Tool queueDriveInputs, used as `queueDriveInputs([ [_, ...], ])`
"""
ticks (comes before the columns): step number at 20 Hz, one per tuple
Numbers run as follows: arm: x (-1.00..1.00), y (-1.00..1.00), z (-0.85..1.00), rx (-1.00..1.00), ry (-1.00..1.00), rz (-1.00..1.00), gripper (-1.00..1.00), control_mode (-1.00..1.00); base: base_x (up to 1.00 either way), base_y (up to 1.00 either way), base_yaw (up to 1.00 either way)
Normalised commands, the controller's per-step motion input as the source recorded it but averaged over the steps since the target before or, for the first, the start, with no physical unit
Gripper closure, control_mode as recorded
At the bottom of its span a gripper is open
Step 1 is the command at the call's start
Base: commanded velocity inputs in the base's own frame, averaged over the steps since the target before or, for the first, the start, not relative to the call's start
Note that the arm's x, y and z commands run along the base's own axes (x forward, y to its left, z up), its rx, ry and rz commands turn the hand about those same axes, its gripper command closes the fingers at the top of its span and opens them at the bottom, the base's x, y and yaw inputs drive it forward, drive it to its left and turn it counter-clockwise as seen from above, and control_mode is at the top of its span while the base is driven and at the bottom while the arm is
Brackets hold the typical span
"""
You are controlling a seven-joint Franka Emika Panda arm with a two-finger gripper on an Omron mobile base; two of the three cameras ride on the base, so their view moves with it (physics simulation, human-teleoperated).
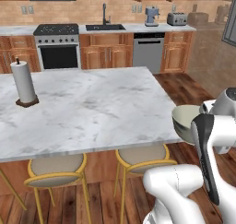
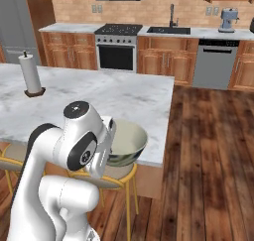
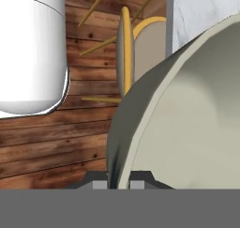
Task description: Pick up the bowls from the cabinet and place each bowl in front of a stool on the dining counter.
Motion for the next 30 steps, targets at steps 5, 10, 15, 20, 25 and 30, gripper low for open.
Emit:
queueDriveInputs([
  [5,0.08,0.0,0.0,0.0,0.0,0.0,1.0,-1.0,0.0,0.0,0.0],
  [10,0.55,0.0,0.0,0.0,0.07,0.17,1.0,-1.0,0.0,0.0,0.0],
  [15,0.58,-0.09,0.0,0.0,0.0,0.3,1.0,-1.0,0.0,0.0,0.0],
  [20,0.76,-0.06,-0.02,0.01,0.0,0.3,1.0,-1.0,0.0,0.0,0.0],
  [25,0.65,-0.02,-0.2,0.0,0.0,0.18,1.0,-1.0,0.0,0.0,0.0],
  [30,0.64,0.09,-0.23,0.0,0.0,0.07,1.0,-1.0,0.0,0.0,0.0],
])
